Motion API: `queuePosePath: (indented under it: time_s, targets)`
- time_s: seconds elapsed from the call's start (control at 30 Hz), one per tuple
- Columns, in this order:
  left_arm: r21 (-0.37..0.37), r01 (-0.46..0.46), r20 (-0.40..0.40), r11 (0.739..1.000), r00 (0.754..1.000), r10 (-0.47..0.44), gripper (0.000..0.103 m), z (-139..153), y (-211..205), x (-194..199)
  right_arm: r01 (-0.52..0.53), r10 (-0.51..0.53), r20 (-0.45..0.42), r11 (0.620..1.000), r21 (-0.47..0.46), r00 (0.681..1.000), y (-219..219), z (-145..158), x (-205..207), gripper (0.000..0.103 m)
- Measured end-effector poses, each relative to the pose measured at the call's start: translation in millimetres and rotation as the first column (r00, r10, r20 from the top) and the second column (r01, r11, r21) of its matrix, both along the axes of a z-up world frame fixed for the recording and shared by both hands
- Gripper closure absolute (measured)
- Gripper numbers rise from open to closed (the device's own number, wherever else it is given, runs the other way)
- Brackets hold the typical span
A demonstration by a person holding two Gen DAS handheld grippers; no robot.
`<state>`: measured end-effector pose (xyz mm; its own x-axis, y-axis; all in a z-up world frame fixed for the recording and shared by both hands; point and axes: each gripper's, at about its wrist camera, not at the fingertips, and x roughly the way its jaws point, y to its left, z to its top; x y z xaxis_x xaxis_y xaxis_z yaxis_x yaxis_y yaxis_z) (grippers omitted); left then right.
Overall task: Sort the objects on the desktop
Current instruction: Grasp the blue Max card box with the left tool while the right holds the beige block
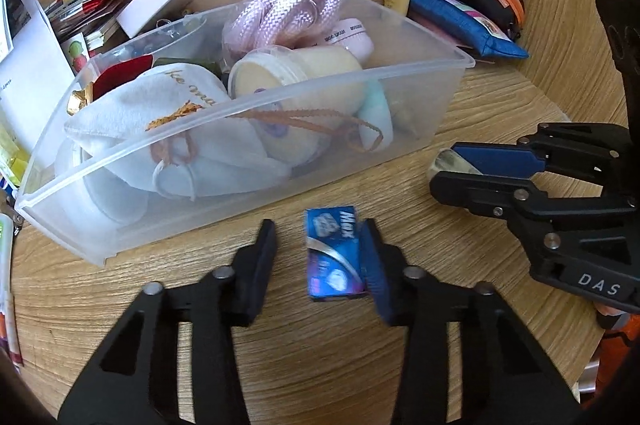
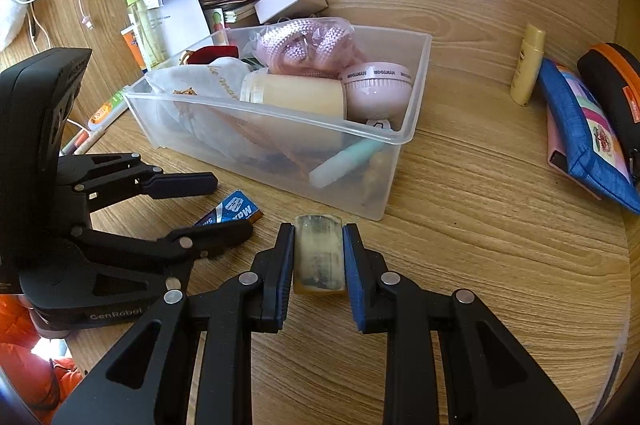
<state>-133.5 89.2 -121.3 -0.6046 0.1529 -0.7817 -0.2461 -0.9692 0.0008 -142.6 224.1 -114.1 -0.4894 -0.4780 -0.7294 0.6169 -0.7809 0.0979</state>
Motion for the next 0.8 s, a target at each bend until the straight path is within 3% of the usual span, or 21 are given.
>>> queuePosePath:
  time_s: [0.07, 0.37, 0.8]
  targets:
    - [0.003, 0.005, -0.001, 1.0, 1.0, -0.005, 0.077, 0, -1, 1, -0.001, 0.001, -0.001, 1.0, -0.002, 1.0, 0, 0, 0, 0.081]
    - [0.035, 0.002, -0.016, 0.999, 1.0, -0.002, 0.077, 9, -6, 11, 0.01, -0.01, -0.004, 1.0, -0.024, 1.0, 3, 5, 5, 0.081]
    - [0.082, -0.009, -0.131, 0.997, 0.991, 0.02, 0.077, 46, -26, 32, 0.01, -0.011, -0.058, 1.0, -0.028, 0.998, -1, 30, 16, 0.081]
